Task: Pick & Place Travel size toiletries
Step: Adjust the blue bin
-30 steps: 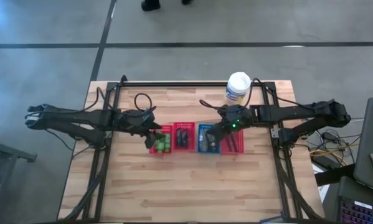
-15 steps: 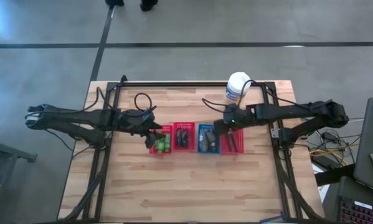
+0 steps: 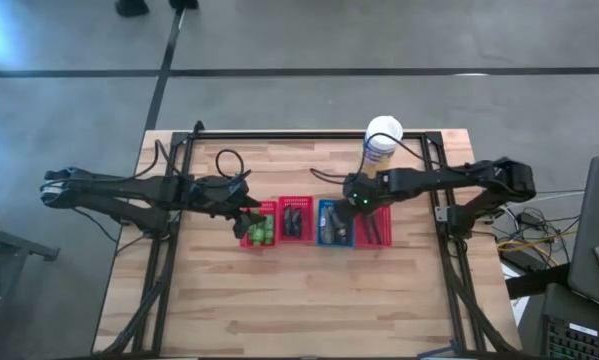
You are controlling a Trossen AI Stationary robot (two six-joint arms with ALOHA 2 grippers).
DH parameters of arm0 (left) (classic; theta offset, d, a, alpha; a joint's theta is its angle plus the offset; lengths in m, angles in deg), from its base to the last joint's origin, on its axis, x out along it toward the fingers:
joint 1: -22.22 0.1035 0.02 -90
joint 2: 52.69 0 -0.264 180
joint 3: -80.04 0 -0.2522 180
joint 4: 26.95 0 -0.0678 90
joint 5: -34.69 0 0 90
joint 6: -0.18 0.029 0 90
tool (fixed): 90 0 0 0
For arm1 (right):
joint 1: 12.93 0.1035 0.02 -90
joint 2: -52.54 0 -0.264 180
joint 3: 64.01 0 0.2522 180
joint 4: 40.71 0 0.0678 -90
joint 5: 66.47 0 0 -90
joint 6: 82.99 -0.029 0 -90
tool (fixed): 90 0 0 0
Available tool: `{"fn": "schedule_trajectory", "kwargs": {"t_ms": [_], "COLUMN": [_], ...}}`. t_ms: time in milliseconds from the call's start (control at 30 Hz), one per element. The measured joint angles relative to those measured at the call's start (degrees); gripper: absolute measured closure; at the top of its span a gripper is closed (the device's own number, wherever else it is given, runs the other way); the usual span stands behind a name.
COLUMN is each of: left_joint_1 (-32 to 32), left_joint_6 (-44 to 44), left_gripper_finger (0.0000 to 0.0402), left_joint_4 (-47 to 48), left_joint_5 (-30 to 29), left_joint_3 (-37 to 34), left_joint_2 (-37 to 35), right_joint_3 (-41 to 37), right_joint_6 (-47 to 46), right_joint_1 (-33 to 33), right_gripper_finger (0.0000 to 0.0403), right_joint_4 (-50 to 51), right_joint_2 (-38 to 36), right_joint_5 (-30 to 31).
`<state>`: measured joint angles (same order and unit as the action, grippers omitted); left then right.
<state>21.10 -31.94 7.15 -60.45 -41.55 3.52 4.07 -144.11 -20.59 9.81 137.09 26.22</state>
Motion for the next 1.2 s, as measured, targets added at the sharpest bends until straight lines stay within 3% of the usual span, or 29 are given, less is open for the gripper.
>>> {"fn": "schedule_trajectory", "kwargs": {"t_ms": [667,800,967,1200], "left_joint_1": [0.0,0.0,0.0,0.0], "left_joint_6": [2.2,2.8,3.0,3.1], "left_gripper_finger": [0.0140,0.0140,0.0140,0.0140], "left_joint_4": [0.2,0.2,0.2,0.3], "left_joint_5": [-0.1,-0.1,-0.1,-0.1], "left_joint_3": [0.0,0.0,0.0,0.0], "left_joint_2": [0.0,0.0,0.0,0.0], "right_joint_3": [9.3,9.3,9.2,8.5], "right_joint_6": [12.0,11.5,11.4,12.3], "right_joint_1": [0.0,0.0,-0.4,-2.2], "right_gripper_finger": [0.0318,0.0338,0.0349,0.0359], "right_joint_4": [3.8,3.9,3.4,1.3], "right_joint_2": [1.8,1.8,1.9,6.1], "right_joint_5": [0.1,0.9,7.9,2.0]}}
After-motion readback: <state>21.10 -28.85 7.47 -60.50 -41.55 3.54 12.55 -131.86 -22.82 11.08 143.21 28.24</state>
